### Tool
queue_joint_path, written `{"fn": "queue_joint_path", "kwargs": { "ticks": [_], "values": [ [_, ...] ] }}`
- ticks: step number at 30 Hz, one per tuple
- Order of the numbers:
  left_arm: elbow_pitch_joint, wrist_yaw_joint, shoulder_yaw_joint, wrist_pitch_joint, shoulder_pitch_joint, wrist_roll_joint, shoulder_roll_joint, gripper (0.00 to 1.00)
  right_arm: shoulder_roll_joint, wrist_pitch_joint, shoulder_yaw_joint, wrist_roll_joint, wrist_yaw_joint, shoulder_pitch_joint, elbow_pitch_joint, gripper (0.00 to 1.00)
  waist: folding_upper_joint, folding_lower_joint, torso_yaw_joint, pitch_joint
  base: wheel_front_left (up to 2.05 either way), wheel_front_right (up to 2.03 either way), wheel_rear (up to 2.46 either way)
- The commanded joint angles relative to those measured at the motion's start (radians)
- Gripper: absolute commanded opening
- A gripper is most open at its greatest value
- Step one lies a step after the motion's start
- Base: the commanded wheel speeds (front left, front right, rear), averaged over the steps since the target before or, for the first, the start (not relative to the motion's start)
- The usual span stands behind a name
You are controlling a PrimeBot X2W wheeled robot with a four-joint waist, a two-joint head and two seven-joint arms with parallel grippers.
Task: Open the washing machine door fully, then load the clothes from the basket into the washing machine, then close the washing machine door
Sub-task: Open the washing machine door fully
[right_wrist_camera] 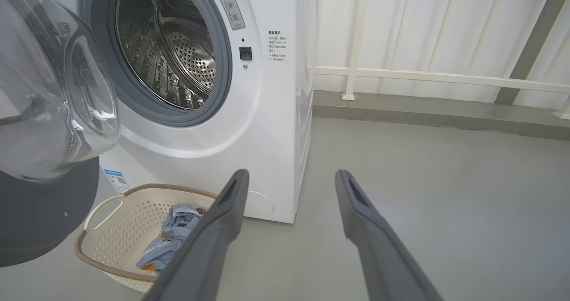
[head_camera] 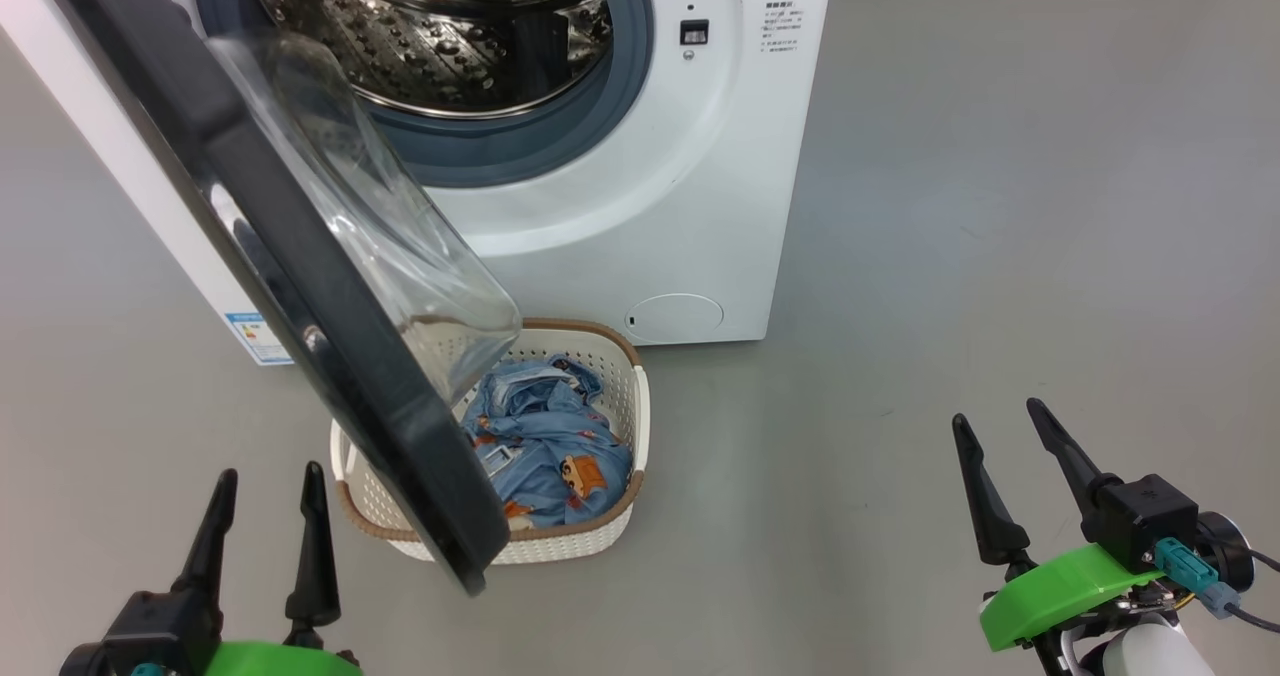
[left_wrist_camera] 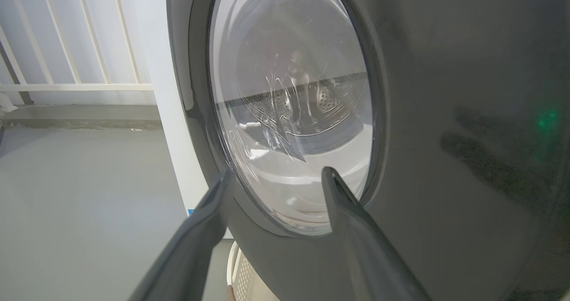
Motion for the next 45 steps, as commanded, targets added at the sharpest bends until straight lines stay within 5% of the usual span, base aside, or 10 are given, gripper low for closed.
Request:
{"fn": "queue_joint_path", "kwargs": {
  "ticks": [1,7,9,10,19,29,45],
  "values": [
    [-0.02,0.005,0.034,-0.008,-0.005,0.007,0.018,1.0,0.003,-0.012,0.017,-0.007,0.002,-0.01,-0.022,1.0,0.0,0.0,0.0,-0.001,0.0,0.0,0.0],
    [-0.018,0.002,0.033,-0.008,-0.003,0.009,0.018,1.0,0.004,-0.012,0.014,-0.009,0.002,-0.007,-0.018,1.0,0.0,0.0,-0.002,-0.006,0.0,0.0,0.0],
    [-0.017,-0.001,0.031,-0.008,-0.003,0.012,0.018,0.03,0.004,-0.012,0.013,-0.01,0.002,-0.007,-0.019,1.0,0.0,0.0,-0.002,-0.006,0.0,0.0,0.0],
    [-0.015,-0.002,0.03,-0.008,-0.003,0.013,0.018,0.0,0.004,-0.012,0.013,-0.01,0.002,-0.007,-0.019,1.0,0.0,0.0,-0.002,-0.006,0.0,0.0,0.0],
    [-0.071,-0.007,0.052,-0.008,-0.02,0.01,0.018,0.0,0.004,-0.012,0.005,-0.004,0.002,-0.009,-0.015,1.0,0.0,0.0,-0.001,-0.005,0.0,0.0,0.0],
    [-0.418,-0.009,0.102,-0.008,-0.085,0.037,0.018,0.0,0.001,-0.012,0.008,0.001,0.002,-0.018,-0.017,1.0,0.0,0.0,0.0,0.006,0.0,0.0,0.0],
    [-0.588,-0.046,-0.213,-0.008,-0.119,0.065,0.018,0.0,0.007,-0.012,0.009,-0.008,0.002,-0.028,-0.015,1.0,0.0,0.0,-0.003,0.012,0.0,0.0,0.0]
  ]
}}
